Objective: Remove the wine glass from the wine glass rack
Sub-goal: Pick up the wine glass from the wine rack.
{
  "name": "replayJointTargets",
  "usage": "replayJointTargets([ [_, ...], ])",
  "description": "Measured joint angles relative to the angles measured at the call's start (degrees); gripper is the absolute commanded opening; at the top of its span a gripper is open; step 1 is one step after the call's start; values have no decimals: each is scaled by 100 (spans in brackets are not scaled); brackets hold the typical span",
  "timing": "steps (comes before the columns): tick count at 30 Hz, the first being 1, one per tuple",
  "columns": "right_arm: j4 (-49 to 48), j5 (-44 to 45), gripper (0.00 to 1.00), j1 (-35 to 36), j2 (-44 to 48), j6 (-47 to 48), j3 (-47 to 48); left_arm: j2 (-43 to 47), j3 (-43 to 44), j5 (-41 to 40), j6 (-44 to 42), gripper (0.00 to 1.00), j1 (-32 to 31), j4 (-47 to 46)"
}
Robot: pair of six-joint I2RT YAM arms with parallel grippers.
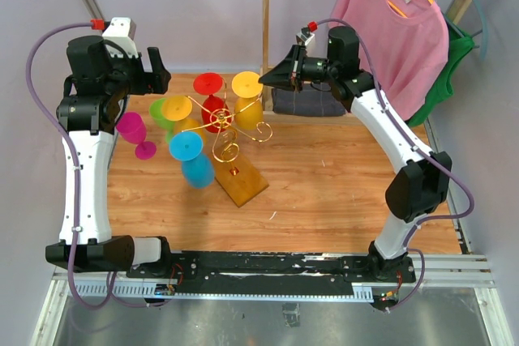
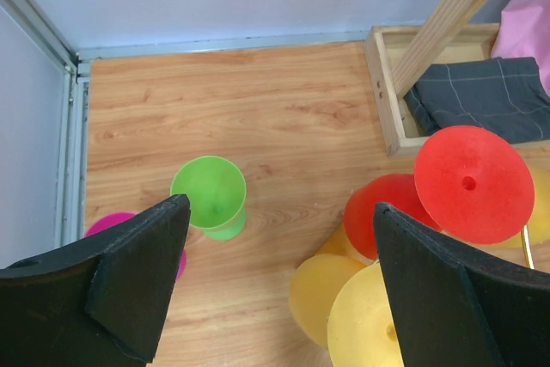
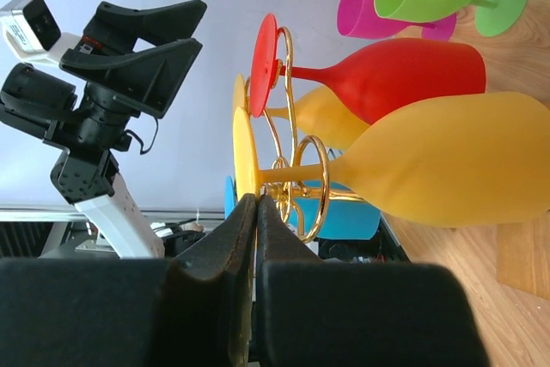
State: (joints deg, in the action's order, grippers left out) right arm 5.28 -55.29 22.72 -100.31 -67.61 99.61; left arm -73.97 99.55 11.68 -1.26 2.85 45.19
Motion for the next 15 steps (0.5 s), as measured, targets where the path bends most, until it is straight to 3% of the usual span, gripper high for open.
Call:
replayJointTargets([
  [15, -98, 48, 1, -87, 63, -144, -203, 0, 2, 0, -2, 92, 0, 13],
])
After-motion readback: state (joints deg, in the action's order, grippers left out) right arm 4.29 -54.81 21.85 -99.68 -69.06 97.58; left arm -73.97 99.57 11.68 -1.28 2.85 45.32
